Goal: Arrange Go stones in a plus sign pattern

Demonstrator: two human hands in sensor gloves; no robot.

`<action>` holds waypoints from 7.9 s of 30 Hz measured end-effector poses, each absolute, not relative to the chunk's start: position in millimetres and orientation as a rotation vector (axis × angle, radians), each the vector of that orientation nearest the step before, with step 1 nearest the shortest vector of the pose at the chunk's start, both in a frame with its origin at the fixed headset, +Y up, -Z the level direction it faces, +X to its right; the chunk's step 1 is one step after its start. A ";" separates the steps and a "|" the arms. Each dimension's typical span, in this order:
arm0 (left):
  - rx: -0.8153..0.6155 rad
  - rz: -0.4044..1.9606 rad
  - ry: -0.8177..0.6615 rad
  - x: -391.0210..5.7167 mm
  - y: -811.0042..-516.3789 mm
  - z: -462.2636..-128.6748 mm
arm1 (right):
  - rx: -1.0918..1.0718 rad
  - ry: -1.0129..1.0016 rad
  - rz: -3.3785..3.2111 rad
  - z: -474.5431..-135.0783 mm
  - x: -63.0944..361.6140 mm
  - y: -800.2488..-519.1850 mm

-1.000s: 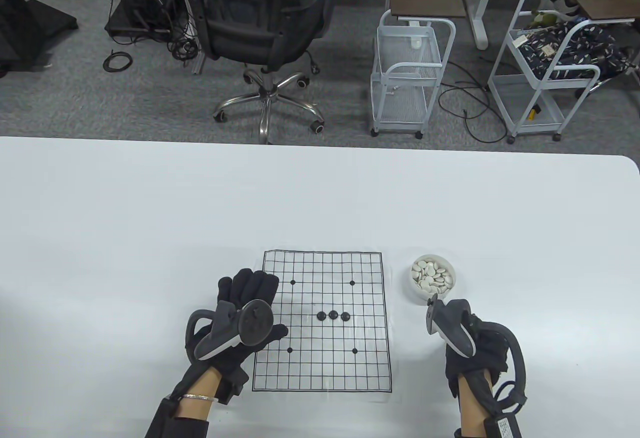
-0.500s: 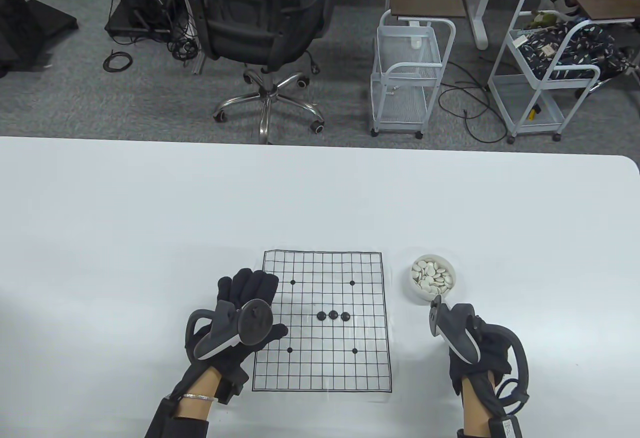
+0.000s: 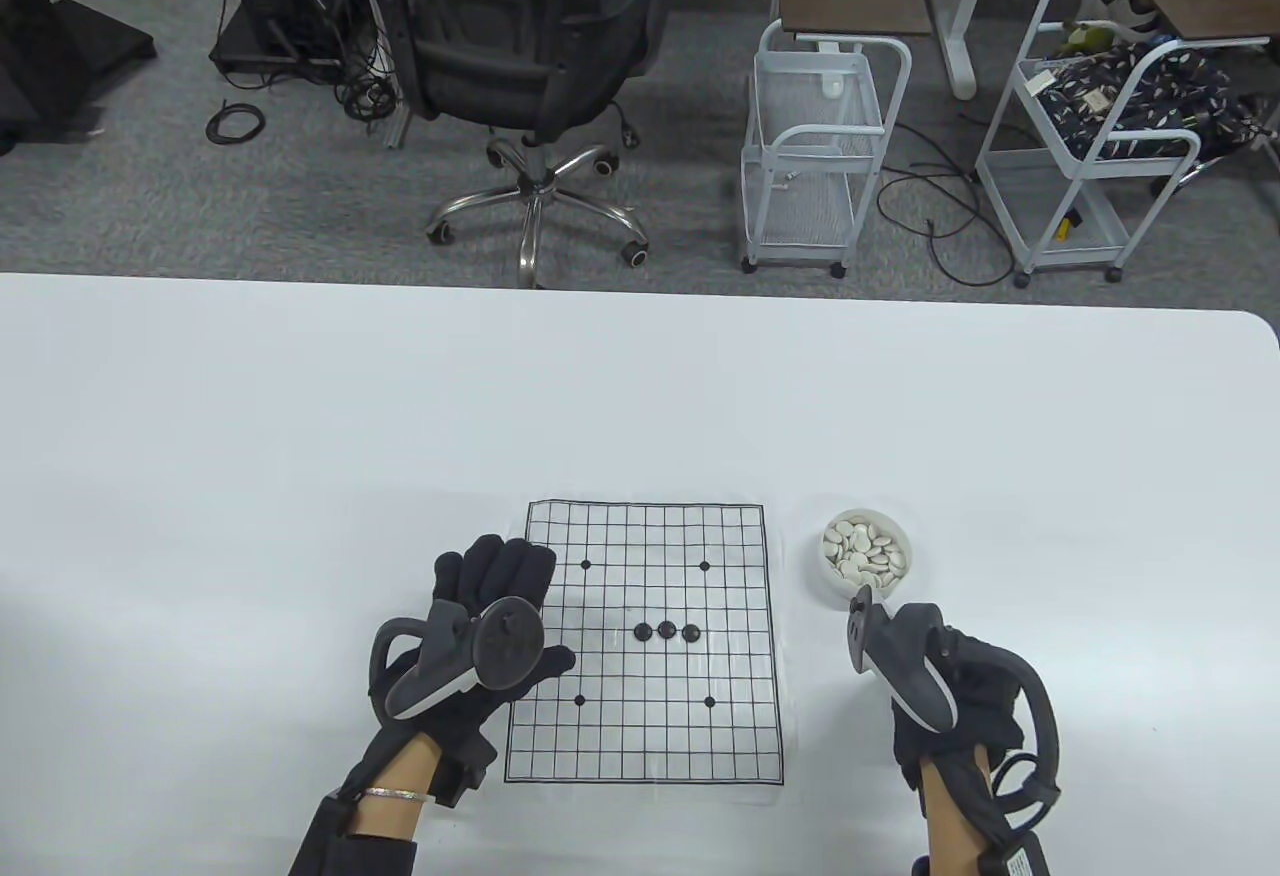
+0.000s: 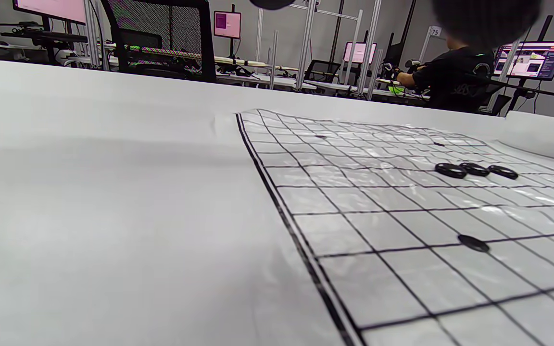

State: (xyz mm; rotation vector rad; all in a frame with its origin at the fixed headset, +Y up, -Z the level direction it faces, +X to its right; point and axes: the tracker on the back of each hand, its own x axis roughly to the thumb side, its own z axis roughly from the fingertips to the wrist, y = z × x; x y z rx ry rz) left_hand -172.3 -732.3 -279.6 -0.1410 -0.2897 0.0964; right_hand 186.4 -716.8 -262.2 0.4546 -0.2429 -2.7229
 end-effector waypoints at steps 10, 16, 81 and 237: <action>-0.137 0.103 -0.280 -173.6 -732.2 -279.7 | -0.215 -0.290 -3.026 -291.5 96.3 -711.5; -0.139 0.112 -0.265 -177.9 -731.7 -280.4 | -0.467 -0.436 -2.985 -315.7 31.4 -723.5; -0.172 0.117 -0.212 -188.6 -735.0 -283.9 | -0.470 -0.421 -2.754 -316.2 15.7 -692.0; -0.128 0.052 -0.176 -195.0 -731.1 -281.1 | 0.354 -0.351 -2.931 -364.5 165.7 -716.5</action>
